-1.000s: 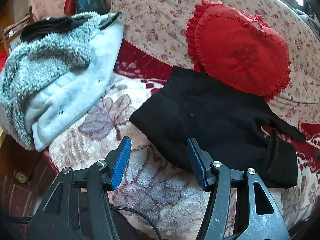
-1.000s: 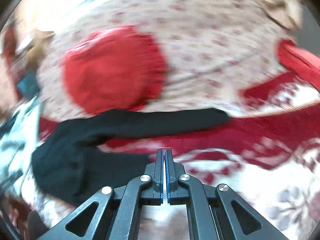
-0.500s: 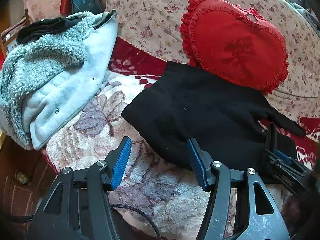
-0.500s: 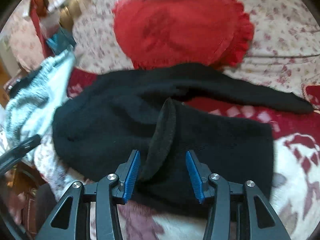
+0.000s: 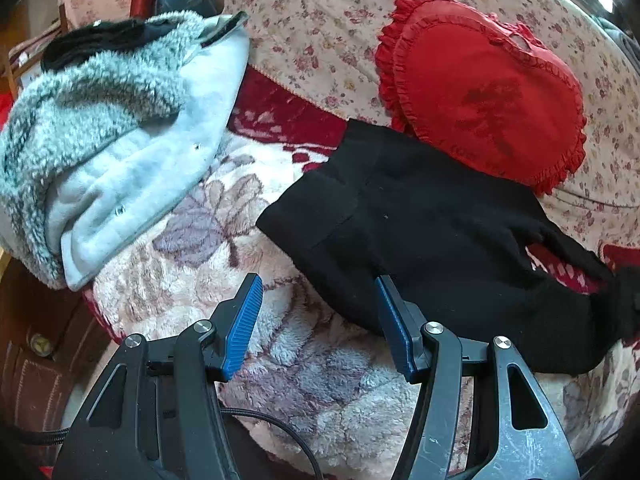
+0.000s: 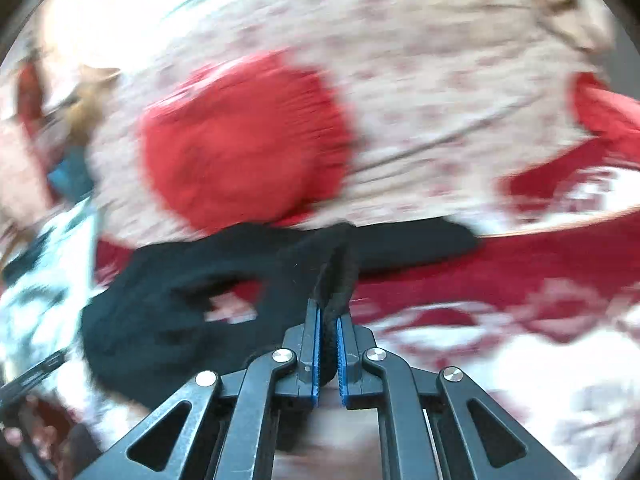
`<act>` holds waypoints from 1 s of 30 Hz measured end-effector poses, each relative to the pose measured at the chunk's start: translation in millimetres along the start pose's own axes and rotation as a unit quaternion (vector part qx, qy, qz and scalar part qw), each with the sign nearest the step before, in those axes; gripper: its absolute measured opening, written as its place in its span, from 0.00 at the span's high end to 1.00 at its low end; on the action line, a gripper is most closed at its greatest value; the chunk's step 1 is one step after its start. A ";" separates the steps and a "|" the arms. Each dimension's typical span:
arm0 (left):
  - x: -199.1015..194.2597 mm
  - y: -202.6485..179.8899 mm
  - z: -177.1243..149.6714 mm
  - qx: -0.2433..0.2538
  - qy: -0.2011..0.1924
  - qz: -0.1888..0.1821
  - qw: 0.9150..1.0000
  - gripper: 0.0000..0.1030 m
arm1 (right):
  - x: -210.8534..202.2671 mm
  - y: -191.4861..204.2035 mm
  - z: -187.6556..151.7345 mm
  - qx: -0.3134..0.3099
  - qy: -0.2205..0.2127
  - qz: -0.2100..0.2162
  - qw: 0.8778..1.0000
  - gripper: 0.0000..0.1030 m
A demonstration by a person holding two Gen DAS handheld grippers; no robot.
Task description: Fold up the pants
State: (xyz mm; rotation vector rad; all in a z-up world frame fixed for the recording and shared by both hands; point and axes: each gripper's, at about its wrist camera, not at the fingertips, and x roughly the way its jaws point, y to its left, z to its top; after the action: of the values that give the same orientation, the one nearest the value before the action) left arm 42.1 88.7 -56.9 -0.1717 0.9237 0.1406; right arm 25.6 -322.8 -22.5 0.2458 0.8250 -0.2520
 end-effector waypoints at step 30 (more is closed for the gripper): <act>79.8 13.2 21.2 -0.154 0.079 -0.117 0.978 0.44 | 38.2 -55.0 -68.4 0.228 0.056 0.160 0.959 0.58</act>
State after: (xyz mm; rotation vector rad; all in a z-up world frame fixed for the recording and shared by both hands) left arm 103.6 109.7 -109.5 -0.5842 1.0293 0.0516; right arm -14.0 -358.1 -102.1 0.8271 0.8184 -0.1200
